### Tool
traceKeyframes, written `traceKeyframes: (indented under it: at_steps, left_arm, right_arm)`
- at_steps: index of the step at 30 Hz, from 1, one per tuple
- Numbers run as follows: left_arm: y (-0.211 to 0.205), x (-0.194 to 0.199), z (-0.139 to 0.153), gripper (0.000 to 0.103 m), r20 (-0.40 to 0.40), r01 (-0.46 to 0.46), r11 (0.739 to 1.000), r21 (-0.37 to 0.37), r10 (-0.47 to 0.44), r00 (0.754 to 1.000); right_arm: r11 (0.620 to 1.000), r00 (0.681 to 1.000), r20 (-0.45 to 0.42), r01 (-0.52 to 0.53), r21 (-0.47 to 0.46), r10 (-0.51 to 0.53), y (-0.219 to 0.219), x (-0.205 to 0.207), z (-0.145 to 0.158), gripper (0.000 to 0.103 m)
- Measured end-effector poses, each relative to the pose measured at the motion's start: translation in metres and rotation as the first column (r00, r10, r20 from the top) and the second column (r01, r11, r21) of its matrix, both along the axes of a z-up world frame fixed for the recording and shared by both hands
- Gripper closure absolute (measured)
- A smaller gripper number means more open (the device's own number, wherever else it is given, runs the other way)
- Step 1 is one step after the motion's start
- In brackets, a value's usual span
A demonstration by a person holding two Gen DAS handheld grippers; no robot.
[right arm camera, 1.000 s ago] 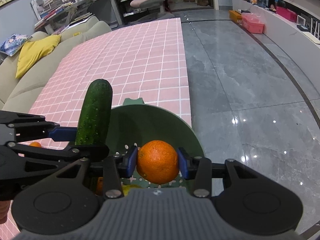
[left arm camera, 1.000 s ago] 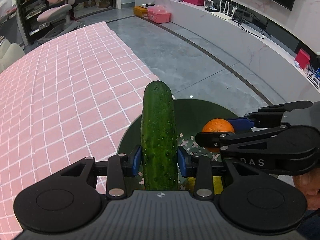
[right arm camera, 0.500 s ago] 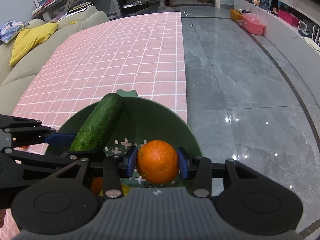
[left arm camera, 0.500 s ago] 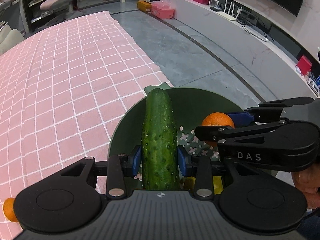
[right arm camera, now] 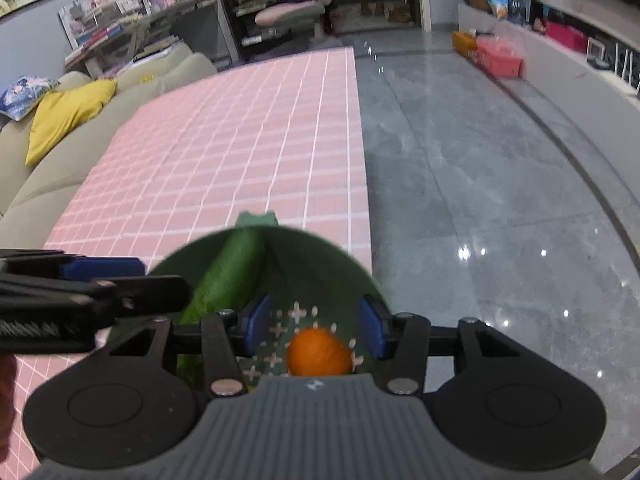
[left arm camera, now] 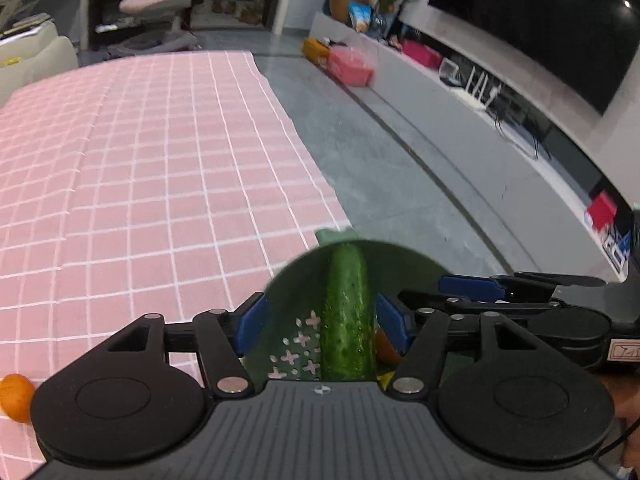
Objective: Organize fruits
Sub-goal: 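Carry cucumber and orange over the colander and release both into it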
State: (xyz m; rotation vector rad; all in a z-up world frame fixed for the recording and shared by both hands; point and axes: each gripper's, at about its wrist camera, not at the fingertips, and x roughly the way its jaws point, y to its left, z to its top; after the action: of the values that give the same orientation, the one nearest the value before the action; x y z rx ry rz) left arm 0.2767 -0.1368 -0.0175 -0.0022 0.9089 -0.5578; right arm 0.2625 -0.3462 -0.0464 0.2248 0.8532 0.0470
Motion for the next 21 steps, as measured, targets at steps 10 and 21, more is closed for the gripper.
traceKeyframes:
  at_steps: [10,21]
  left_arm:
    - [0.064,-0.063,0.021,0.029,0.101,-0.124,0.992,0.000,0.124,0.987]
    - [0.123,-0.130,-0.007,0.029,-0.046,-0.246,0.969,0.005,0.246,0.968]
  right_arm:
    - [1.000,0.986,0.167,-0.006,0.028,0.001,0.004,-0.037,0.035,0.055]
    - [0.995,0.969,0.228,-0.096,-0.020,0.098,0.061,-0.101,0.041,0.055]
